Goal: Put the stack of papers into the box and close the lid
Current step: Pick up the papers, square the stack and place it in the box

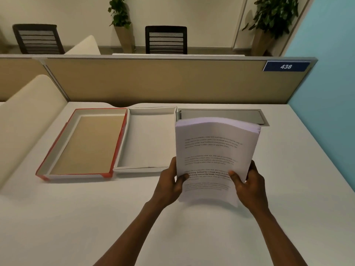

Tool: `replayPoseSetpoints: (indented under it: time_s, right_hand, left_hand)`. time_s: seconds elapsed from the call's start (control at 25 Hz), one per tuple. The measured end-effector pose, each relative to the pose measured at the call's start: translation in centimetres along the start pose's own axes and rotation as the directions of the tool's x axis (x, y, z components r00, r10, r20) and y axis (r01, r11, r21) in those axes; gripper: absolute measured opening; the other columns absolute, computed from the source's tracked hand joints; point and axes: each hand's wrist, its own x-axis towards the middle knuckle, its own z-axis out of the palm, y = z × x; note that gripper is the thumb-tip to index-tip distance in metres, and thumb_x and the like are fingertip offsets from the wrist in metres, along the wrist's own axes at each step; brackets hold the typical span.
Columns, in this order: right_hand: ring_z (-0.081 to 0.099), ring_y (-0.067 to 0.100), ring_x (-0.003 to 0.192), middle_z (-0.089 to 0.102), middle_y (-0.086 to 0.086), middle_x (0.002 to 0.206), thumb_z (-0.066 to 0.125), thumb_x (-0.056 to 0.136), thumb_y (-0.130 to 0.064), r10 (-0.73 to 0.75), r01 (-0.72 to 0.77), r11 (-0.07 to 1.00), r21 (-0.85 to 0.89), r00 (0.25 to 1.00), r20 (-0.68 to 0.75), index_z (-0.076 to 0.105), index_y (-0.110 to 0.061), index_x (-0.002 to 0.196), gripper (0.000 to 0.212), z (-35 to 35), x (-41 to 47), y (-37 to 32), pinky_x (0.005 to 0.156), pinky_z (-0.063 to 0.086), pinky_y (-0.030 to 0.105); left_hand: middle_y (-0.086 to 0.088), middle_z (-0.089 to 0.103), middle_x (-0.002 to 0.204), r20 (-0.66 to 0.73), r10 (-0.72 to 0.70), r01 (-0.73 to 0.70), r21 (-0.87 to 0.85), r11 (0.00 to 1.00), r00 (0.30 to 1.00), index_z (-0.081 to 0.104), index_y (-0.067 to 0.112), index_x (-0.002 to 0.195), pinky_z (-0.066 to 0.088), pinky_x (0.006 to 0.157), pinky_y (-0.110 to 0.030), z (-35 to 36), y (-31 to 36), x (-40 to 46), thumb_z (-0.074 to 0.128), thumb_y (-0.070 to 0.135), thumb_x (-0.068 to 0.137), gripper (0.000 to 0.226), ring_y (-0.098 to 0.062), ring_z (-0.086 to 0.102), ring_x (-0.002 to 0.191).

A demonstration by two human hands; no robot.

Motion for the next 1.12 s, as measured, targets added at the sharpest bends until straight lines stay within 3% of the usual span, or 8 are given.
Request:
replayPoseSetpoints:
  time_s: [0.12,0.32,0.44,0.64,0.92,1.12]
  right_hand:
    - [0.065,0.008,0.081,0.065,-0.005,0.105,0.073,0.089,-0.024,0.036,-0.034,0.999,-0.021,0.996,0.081,0.051,-0.027,0.115,0.034,3.0,1.5,-2.6,0.061,0.049,0.009]
    - [0.066,0.021,0.095,0.064,-0.003,0.11,0.076,0.087,-0.026,0.158,-0.167,0.986,0.025,0.963,0.219,0.053,-0.017,0.127,0.047,10.1,4.9,-6.9,0.082,0.058,0.039]
    - [0.067,0.019,0.095,0.066,0.0,0.113,0.079,0.085,-0.024,0.256,-0.3,0.946,0.12,0.922,0.29,0.056,-0.016,0.123,0.046,14.1,8.0,-8.7,0.082,0.057,0.038]
    - [0.074,0.03,0.088,0.074,0.014,0.111,0.077,0.085,-0.017,0.409,-0.489,0.856,0.169,0.84,0.356,0.067,-0.012,0.101,0.02,19.9,13.3,-9.8,0.083,0.061,0.048]
    - [0.069,0.036,0.101,0.068,0.019,0.121,0.075,0.089,-0.023,0.51,-0.542,0.84,0.011,0.798,0.321,0.061,0.002,0.122,0.045,25.5,17.7,-8.9,0.092,0.057,0.051]
    - [0.067,0.027,0.091,0.068,0.015,0.12,0.068,0.092,-0.025,0.515,-0.52,0.852,-0.059,0.811,0.277,0.059,-0.004,0.121,0.037,27.6,18.4,-7.7,0.082,0.057,0.037]
  left_hand:
    - [0.013,0.066,0.125,-0.018,-0.099,0.098,-0.039,0.994,0.995,0.044,0.033,0.136,0.064,0.085,-0.036,-4.2,0.0,-0.1,0.067,0.015,0.095,0.05,-0.019,0.07,0.109]
    - [0.004,0.069,0.123,-0.076,-0.293,0.289,-0.066,0.955,0.953,0.052,0.024,0.134,0.062,0.088,-0.05,-12.1,-0.3,1.8,0.07,0.014,0.093,0.046,-0.021,0.072,0.106]
    - [-0.003,0.072,0.122,-0.056,-0.384,0.373,-0.14,0.917,0.922,0.058,0.016,0.133,0.061,0.09,-0.053,-16.5,-1.2,4.4,0.069,0.012,0.094,0.041,-0.024,0.074,0.103]
    - [-0.011,0.069,0.126,-0.026,-0.499,0.493,-0.115,0.863,0.866,0.061,0.006,0.127,0.058,0.096,-0.052,-20.6,-3.1,10.1,0.065,0.015,0.097,0.031,-0.027,0.071,0.1]
    - [-0.012,0.064,0.132,-0.039,-0.537,0.538,0.021,0.843,0.843,0.058,0.007,0.122,0.054,0.098,-0.048,-21.4,-7.0,15.2,0.064,0.017,0.098,0.027,-0.035,0.066,0.113]
    - [-0.013,0.062,0.138,-0.114,-0.541,0.552,0.121,0.825,0.833,0.055,0.006,0.134,0.053,0.101,-0.05,-20.1,-10.0,16.9,0.065,0.02,0.097,0.041,-0.038,0.065,0.118]
